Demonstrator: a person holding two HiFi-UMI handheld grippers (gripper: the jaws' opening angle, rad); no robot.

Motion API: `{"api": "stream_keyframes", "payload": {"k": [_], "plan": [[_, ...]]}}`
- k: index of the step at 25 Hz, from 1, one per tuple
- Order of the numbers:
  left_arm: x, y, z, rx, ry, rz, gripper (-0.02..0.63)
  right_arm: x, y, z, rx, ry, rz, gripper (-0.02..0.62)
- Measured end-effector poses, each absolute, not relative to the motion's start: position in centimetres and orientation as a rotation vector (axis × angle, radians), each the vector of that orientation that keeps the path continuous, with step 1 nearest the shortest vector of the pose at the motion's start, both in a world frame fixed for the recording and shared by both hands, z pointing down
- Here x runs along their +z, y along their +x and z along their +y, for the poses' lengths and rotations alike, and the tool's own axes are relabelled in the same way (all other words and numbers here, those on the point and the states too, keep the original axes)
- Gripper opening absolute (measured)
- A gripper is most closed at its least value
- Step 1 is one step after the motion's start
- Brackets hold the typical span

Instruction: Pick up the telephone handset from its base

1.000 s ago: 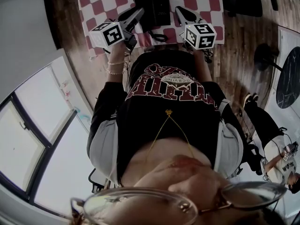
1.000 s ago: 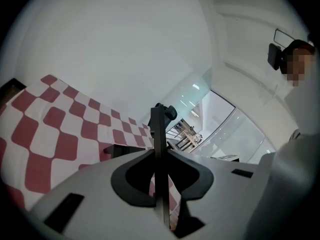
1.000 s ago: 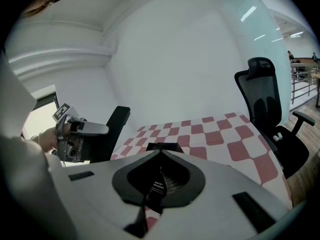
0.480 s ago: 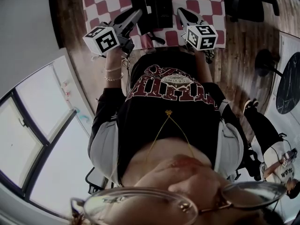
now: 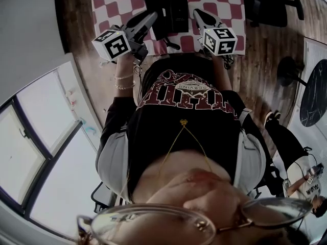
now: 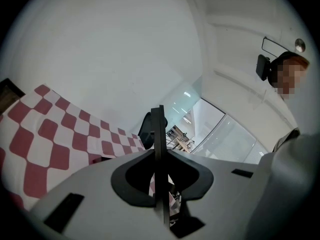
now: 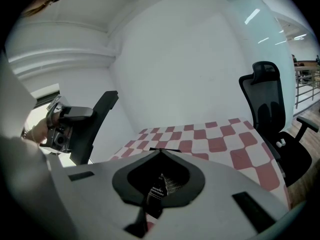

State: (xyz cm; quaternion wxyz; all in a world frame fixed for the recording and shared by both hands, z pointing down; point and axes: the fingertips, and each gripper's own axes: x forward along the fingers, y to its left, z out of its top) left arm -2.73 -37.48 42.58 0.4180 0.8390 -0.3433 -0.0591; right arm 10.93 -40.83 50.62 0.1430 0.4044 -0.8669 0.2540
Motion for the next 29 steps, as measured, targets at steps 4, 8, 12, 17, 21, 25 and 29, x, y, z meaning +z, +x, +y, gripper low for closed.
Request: {"api": "stream_keyframes", "payload": {"k": [4,8,12,17,21,25,29], "plan": [[42.40,-2.73,-37.51,-0.155,2.111,-0.853,0.080,50.67,10.80,-40.87,0.724,1.160,-2.490,0.020],[42.52,-2.69,-37.48,-0.152,2.111,-0.850,0.080,50.78,10.74,-40.84,0.725,1.157,-2.485,0.020],[42.53,-2.61,-37.48,-0.150,2.111,-0.841,0.080,50.80,10.57,-40.84,0.728,1.154,-2.486,0.020],[42.45,-2.51,-37.49,-0.145,2.117,-0.826,0.080,50.73,10.62,-40.97,0.732,1.178,-2.483,0.020],[42.54,-2.44,-37.43,-0.144,2.119,-0.821,0.080,50.68,10.63,-40.92,0.730,1.182,-2.487,0.020],[42.46,-2.29,-37.50,-0.139,2.124,-0.813,0.080,50.67,10.65,-40.90,0.730,1.182,-2.486,0.020],[42.56,-2.21,-37.74,-0.136,2.124,-0.811,0.080,50.82,10.57,-41.00,0.730,1.174,-2.483,0.020]]}}
